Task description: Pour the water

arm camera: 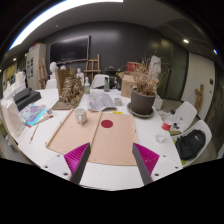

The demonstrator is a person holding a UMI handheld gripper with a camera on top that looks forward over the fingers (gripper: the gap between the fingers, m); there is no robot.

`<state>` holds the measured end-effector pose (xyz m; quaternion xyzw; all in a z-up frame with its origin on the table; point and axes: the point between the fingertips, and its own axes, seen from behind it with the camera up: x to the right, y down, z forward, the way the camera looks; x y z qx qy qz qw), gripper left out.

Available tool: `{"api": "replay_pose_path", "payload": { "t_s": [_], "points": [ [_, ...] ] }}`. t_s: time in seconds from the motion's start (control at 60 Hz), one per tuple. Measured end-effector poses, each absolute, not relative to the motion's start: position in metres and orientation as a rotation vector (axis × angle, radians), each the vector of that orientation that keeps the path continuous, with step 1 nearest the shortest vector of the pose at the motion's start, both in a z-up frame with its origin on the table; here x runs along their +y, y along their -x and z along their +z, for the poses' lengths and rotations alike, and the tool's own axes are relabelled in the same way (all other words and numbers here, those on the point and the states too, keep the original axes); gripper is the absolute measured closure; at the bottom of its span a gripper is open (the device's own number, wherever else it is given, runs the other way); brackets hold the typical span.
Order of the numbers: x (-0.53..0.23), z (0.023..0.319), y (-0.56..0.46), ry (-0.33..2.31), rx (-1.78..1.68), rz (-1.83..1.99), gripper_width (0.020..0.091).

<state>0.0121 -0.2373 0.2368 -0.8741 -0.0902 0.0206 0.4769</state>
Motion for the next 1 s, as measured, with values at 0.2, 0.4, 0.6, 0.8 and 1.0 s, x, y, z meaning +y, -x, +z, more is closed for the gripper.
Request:
{"api": "replay_pose_path", "payload": {
  "t_s": [0.2,0.4,0.6,0.8,1.0],
  "points": [
    [-0.192,0.193,-0.141,2.151,-0.137,-0.015,0.0250],
    [-0.138,0.140,-0.259,2.118,-0.070,-0.070,0.0238],
    [-0.063,0.101,-0.309,2.057,-0.052,-0.047,0.0247],
    [0.017,0.079,-0.314,2.008,-0.056,-0.029,0.0252],
    [0.065,0.053,-0.314,2.001,-0.015,-0.028,0.0437]
  ]
}}
